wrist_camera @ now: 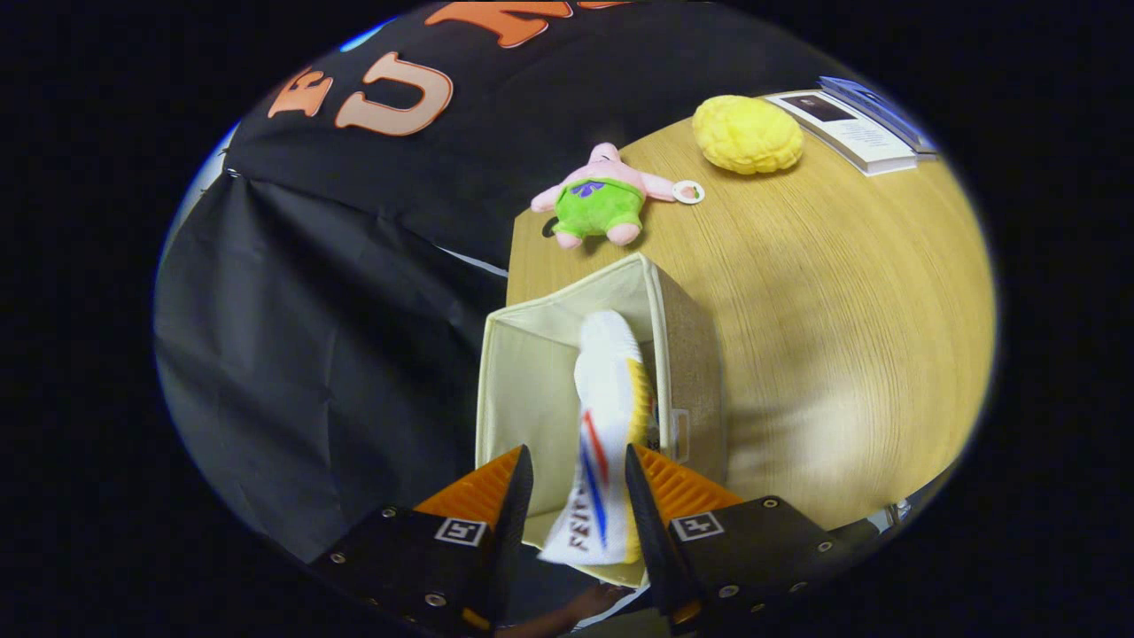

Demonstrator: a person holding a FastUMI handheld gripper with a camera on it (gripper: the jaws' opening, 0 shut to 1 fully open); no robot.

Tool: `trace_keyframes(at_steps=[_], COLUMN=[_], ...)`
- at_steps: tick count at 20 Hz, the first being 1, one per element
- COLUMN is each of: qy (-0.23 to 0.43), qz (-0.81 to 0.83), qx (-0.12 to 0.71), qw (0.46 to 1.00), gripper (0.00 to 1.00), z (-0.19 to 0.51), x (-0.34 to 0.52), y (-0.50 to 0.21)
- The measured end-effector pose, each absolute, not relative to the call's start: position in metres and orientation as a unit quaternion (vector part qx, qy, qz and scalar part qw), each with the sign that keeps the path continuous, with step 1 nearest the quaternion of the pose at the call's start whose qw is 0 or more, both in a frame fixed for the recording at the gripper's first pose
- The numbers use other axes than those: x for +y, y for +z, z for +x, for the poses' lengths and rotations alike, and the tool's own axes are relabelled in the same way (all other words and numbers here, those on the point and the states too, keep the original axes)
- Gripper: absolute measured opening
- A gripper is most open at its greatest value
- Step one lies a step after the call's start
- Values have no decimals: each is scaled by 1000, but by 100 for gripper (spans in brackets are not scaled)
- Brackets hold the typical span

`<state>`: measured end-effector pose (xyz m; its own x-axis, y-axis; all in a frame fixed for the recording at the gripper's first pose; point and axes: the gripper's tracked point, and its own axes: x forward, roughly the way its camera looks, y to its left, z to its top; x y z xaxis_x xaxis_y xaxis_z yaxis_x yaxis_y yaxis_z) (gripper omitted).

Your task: Open the storage box then place both shoes into the box .Put the left shoe in first, then the right shoe, with the right side of both shoes facing outward in a uniform manner.

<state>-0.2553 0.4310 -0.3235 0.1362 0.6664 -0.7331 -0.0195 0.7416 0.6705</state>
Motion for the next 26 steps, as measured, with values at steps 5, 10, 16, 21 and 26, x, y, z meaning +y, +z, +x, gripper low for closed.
trace_keyframes(at_steps=[5,10,16,21,26], qy=[263,269,238,186,121], qz=[244,210,145,102,73], qx=[551,473,357,250,179], qw=[754,812,891,945,974], gripper=[84,94,97,97,97], z=[-219,-177,-119,-78,-50], x=[402,358,285,213,138], y=[-295,-260,-209,-152,-109])
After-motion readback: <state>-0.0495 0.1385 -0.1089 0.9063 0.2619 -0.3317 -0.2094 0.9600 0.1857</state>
